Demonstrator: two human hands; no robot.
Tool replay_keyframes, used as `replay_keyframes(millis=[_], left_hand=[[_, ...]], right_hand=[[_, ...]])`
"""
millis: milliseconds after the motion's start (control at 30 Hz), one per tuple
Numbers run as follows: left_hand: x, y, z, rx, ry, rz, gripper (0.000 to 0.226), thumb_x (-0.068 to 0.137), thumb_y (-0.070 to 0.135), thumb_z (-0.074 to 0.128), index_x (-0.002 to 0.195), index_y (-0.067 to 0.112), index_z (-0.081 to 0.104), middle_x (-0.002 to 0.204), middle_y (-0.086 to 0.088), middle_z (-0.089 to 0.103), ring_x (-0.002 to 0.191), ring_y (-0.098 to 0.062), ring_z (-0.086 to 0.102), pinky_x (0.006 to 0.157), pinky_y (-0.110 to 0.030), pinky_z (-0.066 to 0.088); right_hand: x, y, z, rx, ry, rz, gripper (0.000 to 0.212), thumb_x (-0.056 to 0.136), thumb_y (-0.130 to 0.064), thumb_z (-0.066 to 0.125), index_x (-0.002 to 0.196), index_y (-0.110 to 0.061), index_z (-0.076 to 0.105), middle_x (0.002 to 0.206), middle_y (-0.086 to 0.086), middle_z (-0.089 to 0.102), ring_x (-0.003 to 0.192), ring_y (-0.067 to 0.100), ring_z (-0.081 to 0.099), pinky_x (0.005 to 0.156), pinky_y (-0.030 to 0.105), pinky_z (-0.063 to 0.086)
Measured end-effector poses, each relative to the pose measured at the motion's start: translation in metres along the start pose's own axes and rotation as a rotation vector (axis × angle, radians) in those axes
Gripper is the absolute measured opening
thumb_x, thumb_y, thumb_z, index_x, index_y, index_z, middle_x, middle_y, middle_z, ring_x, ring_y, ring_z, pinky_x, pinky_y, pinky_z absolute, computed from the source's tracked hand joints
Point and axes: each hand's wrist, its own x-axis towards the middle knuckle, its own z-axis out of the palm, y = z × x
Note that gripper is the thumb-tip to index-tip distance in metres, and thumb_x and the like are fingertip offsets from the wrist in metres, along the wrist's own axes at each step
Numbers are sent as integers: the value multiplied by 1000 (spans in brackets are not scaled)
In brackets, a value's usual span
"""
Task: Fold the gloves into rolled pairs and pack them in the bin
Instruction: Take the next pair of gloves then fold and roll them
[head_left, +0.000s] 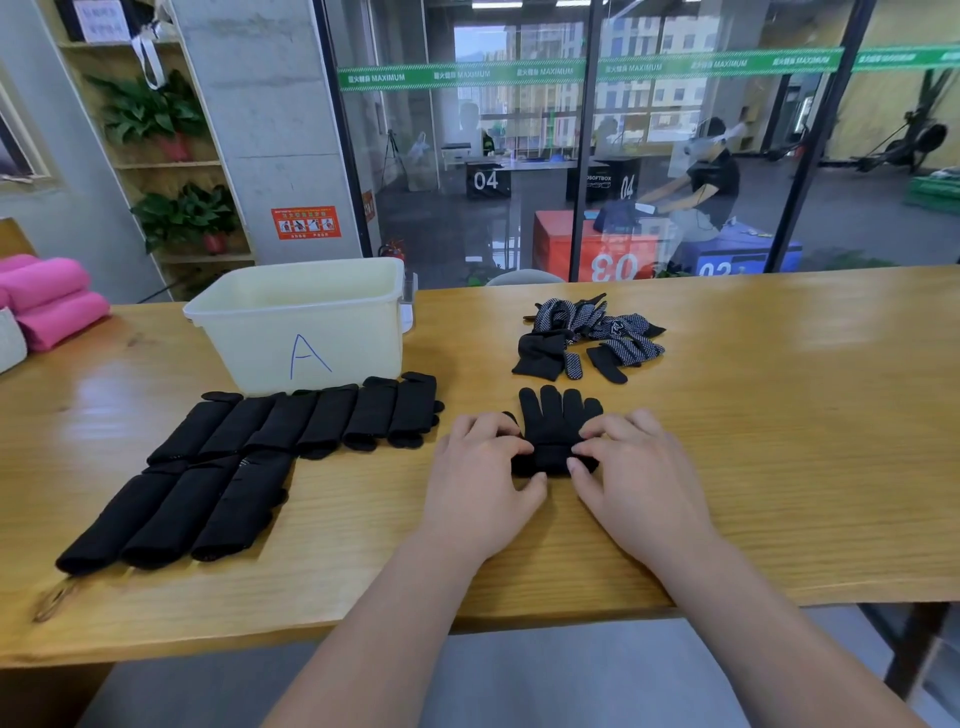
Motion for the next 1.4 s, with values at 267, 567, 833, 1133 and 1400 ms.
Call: replay_keyframes(millis=[267,567,833,1133,1400], left_hand=[[1,-3,1,-20,-22,11,31,106,37,57,134,33,70,136,21,64,131,-5,46,113,-32,34],[0,-2,-3,-160,4,-57,38,101,36,67,139,36,62,122,21,66,122,-6,55,112,-35,43],[1,-7,-5,-325,-30,-192,33,102,46,64,135,44,60,108,20,71,105,-2,59,81,-12,38],[2,0,0,-96,78,-20,20,103,28,63,121,34,68,124,20,56,88,-9,62,74,-27,52],[2,3,6,51,21,-12,34,106,40,53,131,26,73,133,15,68,120,-15,57,101,-37,48]], right_hand=[[1,-1,-7,103,-116,46,40,93,-46,64,130,-34,71,127,-25,67,112,7,50,85,25,51],[2,5,-8,328,-123,203,31,97,-45,67,128,-49,68,99,-19,62,87,1,57,74,26,48],[4,11,-10,633,-124,322,27,94,-39,72,121,-43,70,88,-23,75,80,-3,63,76,23,49],[2,3,0,124,131,22,26,89,-20,79,114,-27,76,111,-9,62,97,20,56,71,37,53],[2,-2,5,23,23,-3,32,91,-23,62,116,-29,81,117,-19,75,103,16,57,80,39,53]])
